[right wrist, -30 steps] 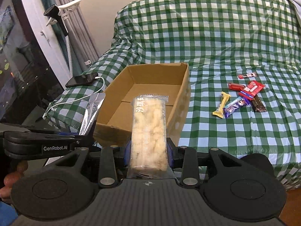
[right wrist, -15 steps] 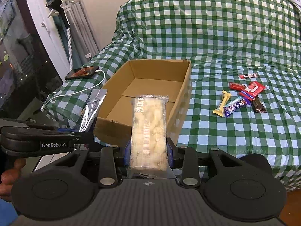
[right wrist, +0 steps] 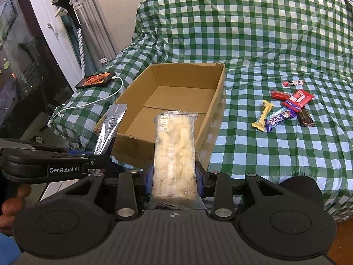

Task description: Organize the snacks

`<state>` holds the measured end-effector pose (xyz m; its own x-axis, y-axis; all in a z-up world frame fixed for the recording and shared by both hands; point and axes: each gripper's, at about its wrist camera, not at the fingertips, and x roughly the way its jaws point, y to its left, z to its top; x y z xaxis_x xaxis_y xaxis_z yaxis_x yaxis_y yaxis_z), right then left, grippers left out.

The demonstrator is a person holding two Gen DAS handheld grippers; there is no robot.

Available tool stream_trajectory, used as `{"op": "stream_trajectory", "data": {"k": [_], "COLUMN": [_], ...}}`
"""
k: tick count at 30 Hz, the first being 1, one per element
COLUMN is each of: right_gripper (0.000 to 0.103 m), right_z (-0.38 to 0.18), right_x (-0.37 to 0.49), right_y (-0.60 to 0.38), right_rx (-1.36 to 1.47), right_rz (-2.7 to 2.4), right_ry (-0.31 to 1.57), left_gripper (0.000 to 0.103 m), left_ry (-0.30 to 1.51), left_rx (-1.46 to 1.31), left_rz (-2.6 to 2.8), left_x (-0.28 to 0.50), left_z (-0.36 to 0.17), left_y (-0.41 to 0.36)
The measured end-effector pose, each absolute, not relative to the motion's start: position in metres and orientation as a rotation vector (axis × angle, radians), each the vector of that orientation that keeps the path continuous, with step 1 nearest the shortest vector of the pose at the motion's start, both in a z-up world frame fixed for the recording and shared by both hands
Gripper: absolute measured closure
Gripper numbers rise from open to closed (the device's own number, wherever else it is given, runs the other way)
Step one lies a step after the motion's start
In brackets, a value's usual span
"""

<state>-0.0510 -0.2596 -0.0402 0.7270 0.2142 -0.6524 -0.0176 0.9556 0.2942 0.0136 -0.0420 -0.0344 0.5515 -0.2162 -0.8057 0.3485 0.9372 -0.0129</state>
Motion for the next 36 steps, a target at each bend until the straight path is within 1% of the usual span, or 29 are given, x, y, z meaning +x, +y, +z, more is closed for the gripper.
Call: {"op": "stream_trajectory", "data": {"k": [18,36], "right_gripper": [0.065,0.065], "right_z": [-0.052,-0.072], "right_x": [-0.042,-0.021], "right_y": [-0.263,-0.266], "right_rx": [0.307,0.308], "right_rz": [0.123,0.119], "right_ry": [0.794,0.889], "left_gripper": [0.085,0.084], "left_ry": [0.979,1.053], "left_rx": [0.156,0.157], "left_rz": [-0.333,-0.329], "left_x": [0.021,0.042], "left_z": [-0.045,-0.064], "left_y": [-0.047,-0.054]}}
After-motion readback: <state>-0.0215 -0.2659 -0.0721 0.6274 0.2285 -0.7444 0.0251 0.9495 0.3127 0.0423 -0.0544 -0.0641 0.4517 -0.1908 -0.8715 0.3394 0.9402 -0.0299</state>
